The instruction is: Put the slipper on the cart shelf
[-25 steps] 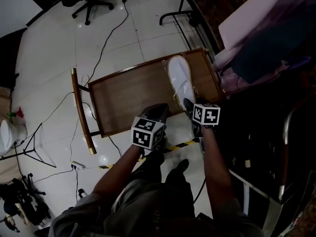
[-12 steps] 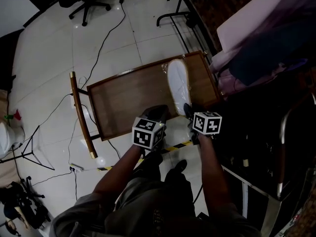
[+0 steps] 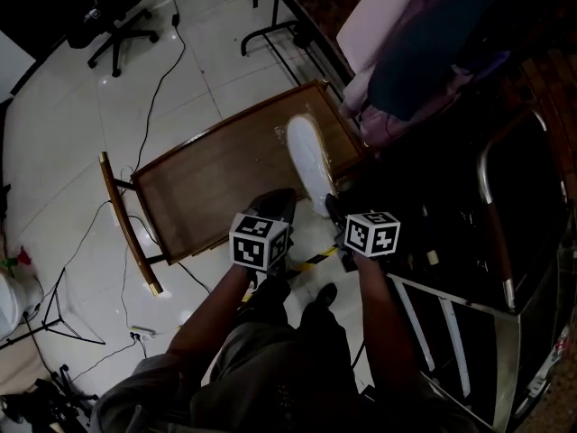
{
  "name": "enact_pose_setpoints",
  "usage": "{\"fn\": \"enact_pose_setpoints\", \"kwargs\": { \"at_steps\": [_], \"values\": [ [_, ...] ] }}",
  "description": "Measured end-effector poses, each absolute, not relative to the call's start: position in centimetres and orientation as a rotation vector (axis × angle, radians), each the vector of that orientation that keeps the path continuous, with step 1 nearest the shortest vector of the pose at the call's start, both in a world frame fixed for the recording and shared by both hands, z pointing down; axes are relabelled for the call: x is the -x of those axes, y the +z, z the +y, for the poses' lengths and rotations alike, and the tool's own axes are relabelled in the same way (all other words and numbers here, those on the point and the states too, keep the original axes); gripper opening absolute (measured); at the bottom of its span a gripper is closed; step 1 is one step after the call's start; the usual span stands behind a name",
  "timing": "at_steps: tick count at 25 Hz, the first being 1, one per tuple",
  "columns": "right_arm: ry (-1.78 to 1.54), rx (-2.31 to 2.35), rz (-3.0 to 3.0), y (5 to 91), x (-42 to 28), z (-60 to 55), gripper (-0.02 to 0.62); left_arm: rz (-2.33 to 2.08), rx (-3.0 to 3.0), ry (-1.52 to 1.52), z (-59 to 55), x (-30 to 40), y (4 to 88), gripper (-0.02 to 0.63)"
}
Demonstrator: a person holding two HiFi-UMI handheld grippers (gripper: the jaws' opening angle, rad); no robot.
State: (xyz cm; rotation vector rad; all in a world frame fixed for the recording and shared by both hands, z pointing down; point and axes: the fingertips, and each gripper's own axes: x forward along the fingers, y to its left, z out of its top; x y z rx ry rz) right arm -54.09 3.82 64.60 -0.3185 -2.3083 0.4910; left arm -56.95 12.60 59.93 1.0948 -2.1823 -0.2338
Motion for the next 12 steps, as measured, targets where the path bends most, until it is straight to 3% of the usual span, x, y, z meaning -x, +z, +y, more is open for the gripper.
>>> {"fn": "enact_pose_setpoints", "kwargs": {
  "at_steps": [12],
  "values": [
    [0.496, 0.244, -2.579, 53.2, 40.8, -0.8, 0.058, -2.205, -1.276, -0.159, 7.2, 46.7, 53.8, 0.008]
  ]
}}
